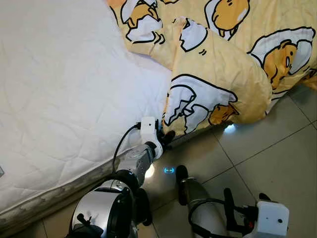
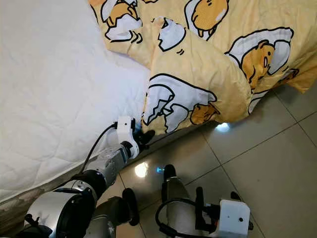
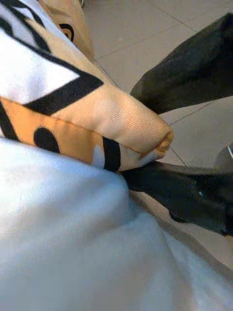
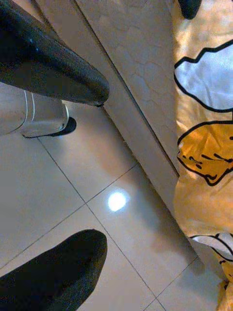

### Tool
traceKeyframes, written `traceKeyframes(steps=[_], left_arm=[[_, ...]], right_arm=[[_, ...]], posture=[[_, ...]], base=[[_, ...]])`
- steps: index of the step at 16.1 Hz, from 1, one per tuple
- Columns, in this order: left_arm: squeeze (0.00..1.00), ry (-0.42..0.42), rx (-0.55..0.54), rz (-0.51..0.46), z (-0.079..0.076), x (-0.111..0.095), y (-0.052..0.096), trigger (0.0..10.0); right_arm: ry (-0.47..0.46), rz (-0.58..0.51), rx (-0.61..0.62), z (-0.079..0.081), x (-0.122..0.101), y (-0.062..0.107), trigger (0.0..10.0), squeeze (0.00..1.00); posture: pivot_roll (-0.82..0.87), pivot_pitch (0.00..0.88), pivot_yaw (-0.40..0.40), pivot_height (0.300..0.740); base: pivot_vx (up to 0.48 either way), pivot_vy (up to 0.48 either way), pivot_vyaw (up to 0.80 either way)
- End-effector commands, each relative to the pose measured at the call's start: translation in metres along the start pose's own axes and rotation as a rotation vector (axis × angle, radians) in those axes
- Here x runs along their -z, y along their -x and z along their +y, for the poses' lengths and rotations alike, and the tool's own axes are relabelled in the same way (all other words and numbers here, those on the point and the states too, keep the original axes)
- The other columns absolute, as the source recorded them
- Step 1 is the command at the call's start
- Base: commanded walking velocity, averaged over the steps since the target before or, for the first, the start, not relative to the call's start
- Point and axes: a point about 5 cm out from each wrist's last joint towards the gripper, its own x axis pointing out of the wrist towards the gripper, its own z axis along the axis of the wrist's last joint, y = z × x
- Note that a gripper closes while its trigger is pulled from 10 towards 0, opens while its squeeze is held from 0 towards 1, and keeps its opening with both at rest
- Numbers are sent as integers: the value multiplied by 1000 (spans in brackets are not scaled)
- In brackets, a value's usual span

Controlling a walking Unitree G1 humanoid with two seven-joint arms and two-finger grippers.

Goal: Clean up the room

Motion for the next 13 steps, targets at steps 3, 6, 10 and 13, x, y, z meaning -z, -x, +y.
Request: traceKeyframes(steps=[3, 6, 10, 13], left_arm=[[0, -54, 164, 92, -40, 30, -5, 0], [0, -297, 308, 184, -42, 51, 4, 0], [0, -469, 461, 270, -32, 67, 17, 0], [0, -660, 637, 345, -25, 78, 31, 0]], right_arm=[[6, 50, 7, -2, 10, 2, 10000, 0], [2, 63, -10, 1, 14, 1, 10000, 0], [-2, 84, -17, -1, 19, 1, 10000, 0], [-13, 75, -17, 0, 20, -8, 10000, 0]], posture=[[-288, 388, 86, 740], [-278, 381, 94, 740], [-262, 370, 102, 740], [-238, 353, 113, 740]], base=[[0, 0, 0], [0, 0, 0], [0, 0, 0], [0, 0, 0]])
